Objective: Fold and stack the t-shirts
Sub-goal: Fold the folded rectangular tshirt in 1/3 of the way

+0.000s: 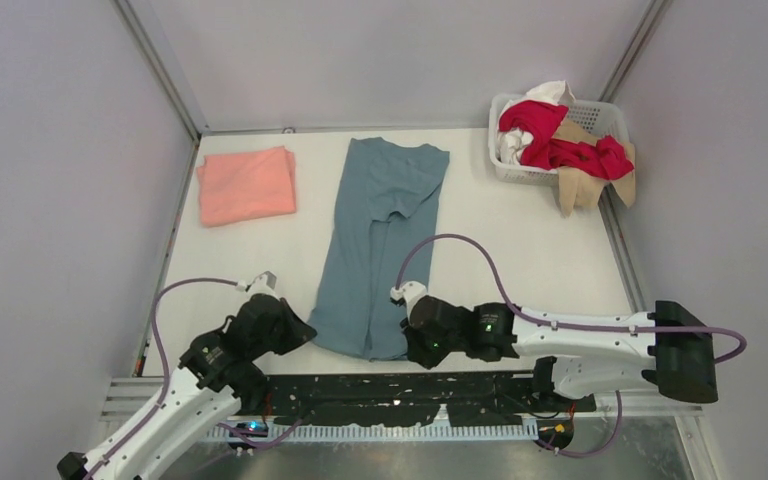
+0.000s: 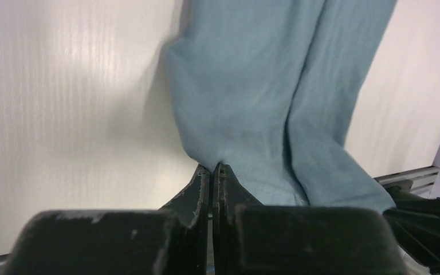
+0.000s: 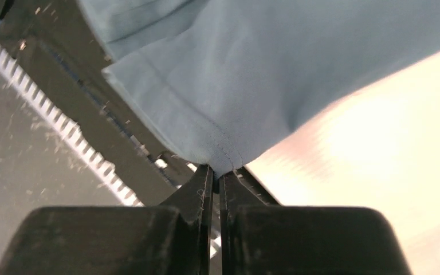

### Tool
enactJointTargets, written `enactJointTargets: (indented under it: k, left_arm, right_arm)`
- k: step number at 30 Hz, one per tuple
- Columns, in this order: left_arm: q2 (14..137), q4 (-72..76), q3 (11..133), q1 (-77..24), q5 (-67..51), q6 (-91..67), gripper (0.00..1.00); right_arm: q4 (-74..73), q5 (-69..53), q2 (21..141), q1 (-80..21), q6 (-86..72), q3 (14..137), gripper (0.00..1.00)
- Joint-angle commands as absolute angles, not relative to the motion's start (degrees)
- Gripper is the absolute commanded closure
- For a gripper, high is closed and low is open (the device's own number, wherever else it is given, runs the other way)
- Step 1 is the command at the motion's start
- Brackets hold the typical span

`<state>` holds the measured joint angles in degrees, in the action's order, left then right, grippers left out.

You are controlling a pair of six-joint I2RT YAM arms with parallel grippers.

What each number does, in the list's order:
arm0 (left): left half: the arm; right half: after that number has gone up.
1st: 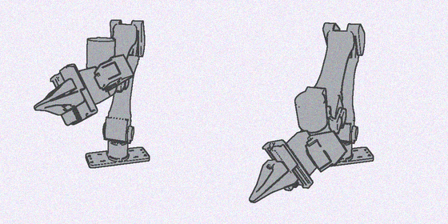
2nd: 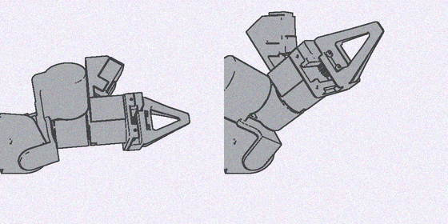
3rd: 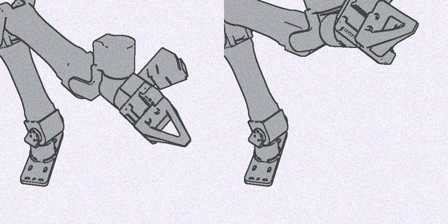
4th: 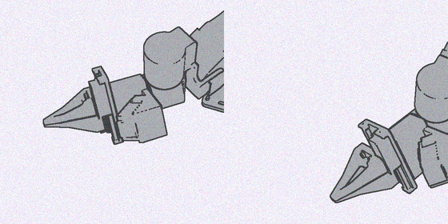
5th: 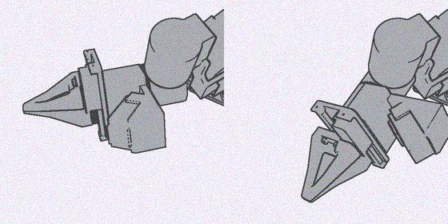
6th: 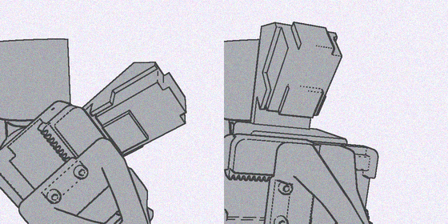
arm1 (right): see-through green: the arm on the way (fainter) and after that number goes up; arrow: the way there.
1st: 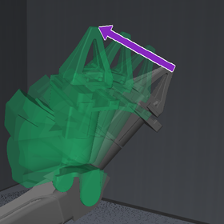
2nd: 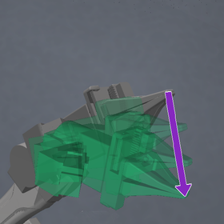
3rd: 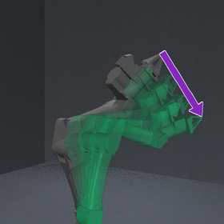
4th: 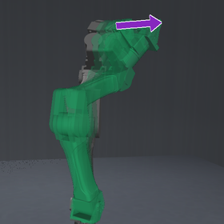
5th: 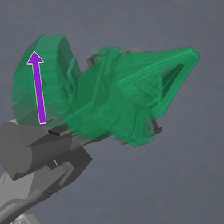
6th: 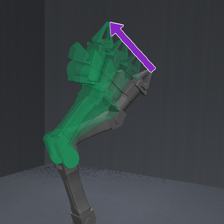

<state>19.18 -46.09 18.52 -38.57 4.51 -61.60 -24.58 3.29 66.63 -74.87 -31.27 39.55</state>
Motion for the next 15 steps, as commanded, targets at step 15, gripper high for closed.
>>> enactJointTargets:
  k: [15]
  left_arm:
    - [65.16,-26.87,50.7,-27.44,6.83,-49.15,1.0]
  right_arm:
    - [-26.39,3.55,75.87,-44.07,-17.16,55.47,0.94]
